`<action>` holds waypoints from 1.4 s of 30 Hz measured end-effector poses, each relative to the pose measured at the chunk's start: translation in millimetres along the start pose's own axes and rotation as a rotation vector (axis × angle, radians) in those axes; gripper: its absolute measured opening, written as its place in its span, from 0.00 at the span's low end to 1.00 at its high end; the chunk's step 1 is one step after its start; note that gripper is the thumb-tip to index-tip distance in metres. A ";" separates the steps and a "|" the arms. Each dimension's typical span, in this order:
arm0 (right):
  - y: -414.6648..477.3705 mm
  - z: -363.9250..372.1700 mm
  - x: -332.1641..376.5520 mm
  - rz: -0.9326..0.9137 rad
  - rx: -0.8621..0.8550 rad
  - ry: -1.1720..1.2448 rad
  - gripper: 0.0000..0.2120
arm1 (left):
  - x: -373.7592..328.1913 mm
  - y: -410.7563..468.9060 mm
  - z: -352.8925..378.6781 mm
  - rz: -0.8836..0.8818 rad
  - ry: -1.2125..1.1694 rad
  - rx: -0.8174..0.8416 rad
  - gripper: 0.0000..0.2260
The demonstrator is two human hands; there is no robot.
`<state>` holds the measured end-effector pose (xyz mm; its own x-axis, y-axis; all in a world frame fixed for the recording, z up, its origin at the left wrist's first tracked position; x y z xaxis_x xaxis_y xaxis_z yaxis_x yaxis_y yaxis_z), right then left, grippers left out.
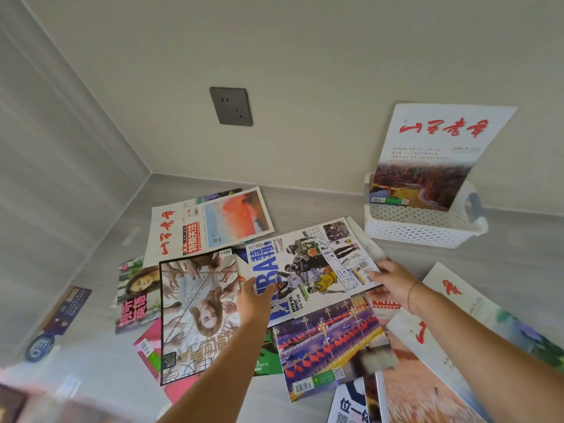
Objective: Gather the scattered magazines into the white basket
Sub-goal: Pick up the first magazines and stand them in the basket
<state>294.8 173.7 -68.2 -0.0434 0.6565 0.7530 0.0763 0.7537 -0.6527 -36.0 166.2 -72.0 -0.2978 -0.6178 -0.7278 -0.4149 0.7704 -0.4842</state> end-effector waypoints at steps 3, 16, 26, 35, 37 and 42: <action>-3.5 3.7 -7.2 -0.013 0.009 0.144 0.12 | -15.8 -19.4 -13.0 0.112 0.041 -0.116 0.21; -39.6 66.8 -30.9 0.029 0.170 0.615 0.13 | -7.0 -79.8 59.4 -0.283 -0.621 0.338 0.14; -53.7 62.4 -48.7 0.089 0.107 0.240 0.12 | 5.2 -75.1 35.6 -0.288 -0.687 0.220 0.08; -31.7 24.3 34.4 -0.245 -0.045 -0.157 0.34 | -60.5 -75.7 14.5 0.079 -0.400 0.468 0.13; -28.1 26.9 46.2 -0.273 0.015 -0.173 0.37 | -80.5 -72.4 10.9 0.133 -0.332 0.517 0.12; -26.7 30.2 66.4 -0.286 0.145 -0.058 0.40 | -123.3 -77.7 9.6 0.284 -0.190 0.664 0.09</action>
<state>259.8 198.1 -3.3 -0.0996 0.4151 0.9043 -0.0900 0.9014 -0.4236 41.2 184.1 50.6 -0.1377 -0.3895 -0.9107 0.2800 0.8666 -0.4130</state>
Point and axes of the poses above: each hand's wrist, its own y-axis towards the middle knuckle, its own z-axis out of the palm, x = y × z, the point moved 10 cm from there along y, towards the middle knuckle, and after that the axes turned 2 degrees about -z, right-handed, at the moved point
